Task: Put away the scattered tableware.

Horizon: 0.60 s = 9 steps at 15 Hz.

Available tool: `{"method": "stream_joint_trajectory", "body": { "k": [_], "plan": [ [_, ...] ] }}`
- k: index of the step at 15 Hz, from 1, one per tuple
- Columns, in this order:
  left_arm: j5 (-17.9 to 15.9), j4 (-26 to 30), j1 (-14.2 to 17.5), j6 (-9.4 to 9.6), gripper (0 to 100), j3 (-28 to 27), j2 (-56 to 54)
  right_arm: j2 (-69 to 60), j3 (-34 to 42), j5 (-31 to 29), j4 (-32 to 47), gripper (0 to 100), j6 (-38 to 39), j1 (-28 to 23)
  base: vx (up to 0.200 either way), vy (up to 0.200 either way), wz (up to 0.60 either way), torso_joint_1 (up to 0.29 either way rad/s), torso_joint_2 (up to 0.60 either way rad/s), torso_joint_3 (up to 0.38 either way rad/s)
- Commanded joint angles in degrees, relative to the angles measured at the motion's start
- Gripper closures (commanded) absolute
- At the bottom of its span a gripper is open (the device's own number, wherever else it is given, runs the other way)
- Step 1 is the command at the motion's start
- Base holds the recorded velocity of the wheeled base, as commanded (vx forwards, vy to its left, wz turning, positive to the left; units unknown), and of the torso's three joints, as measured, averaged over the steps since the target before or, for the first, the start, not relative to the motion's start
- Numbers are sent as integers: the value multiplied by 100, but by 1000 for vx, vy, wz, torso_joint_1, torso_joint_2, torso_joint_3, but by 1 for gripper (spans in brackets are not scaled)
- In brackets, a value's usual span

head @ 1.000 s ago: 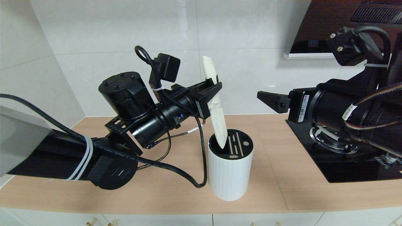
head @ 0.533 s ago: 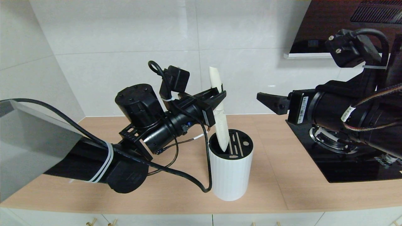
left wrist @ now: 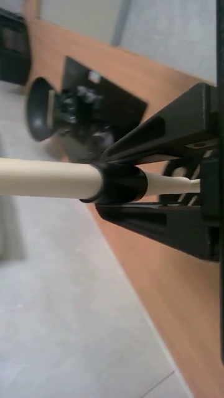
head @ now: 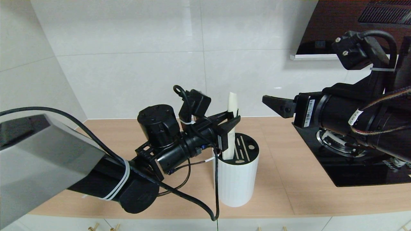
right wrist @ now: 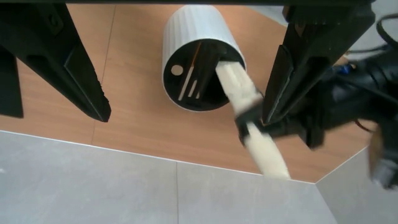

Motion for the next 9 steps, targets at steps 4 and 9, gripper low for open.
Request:
{"method": "stream_joint_trajectory", "body": {
  "k": [4,9],
  "plan": [
    [-1,-2,-32,89,100,275,195,-6,1,-1,-1,0,9,2,0,0,0,0,0,0],
    [16,7,-32,194,100,468,344,-6,1,-1,-9,0,9,2,0,0,0,0,0,0]
  ]
}}
